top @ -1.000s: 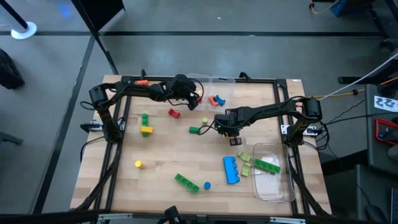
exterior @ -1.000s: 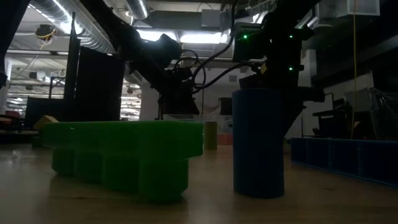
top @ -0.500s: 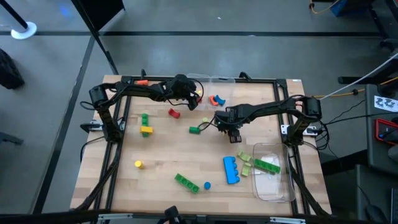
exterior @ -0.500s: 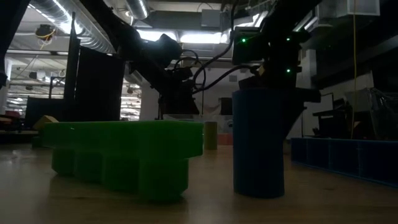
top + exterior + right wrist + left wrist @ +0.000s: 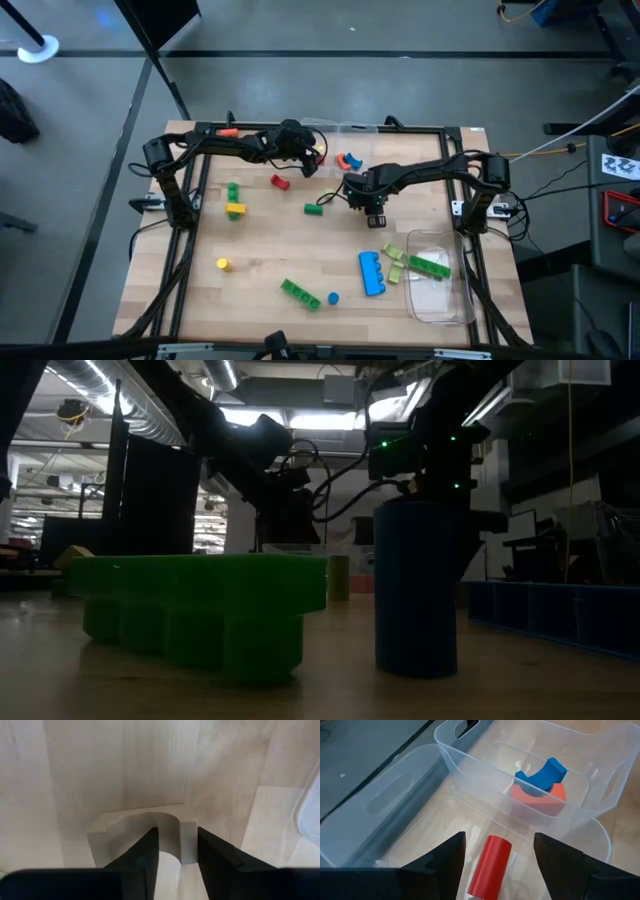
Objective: Sort blocks by size
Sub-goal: Put the brown arch block into the right transparent bin
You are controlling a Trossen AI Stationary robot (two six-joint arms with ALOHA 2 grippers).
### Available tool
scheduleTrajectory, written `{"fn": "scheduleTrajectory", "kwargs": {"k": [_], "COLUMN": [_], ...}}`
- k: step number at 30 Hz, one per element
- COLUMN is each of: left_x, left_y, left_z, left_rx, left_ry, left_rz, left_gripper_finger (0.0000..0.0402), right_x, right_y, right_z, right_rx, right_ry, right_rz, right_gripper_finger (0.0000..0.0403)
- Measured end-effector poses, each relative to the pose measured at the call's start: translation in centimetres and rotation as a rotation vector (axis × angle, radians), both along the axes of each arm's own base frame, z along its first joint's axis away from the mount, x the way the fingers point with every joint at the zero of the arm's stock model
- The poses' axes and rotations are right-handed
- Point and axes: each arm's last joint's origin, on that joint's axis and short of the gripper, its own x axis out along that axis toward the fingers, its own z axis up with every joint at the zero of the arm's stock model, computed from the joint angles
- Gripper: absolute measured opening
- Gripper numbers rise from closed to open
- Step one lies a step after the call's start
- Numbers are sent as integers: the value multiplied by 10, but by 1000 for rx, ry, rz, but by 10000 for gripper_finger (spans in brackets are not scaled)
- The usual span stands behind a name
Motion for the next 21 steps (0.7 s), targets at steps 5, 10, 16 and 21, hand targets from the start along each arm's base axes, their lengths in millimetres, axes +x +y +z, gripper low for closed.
{"fn": "scheduleTrajectory", "kwargs": {"k": [5,10,16,21], "left_x": [-3,-11,-29,-50], "left_y": [-2,-5,-15,-26], "left_z": [15,42,72,91], "left_rx": [25,88,139,136], "left_ry": [-31,-82,-76,-22], "left_rz": [-5,-23,-53,-72], "left_gripper_finger": [221,221,221,221], "right_x": [0,8,23,31], "right_y": [0,-1,-7,-13], "right_z": [1,13,47,78], "right_rx": [10,1,-135,-291], "right_ry": [-8,-20,-37,-33], "right_rz": [1,1,6,38], "right_gripper_finger": [73,47,45,46]}}
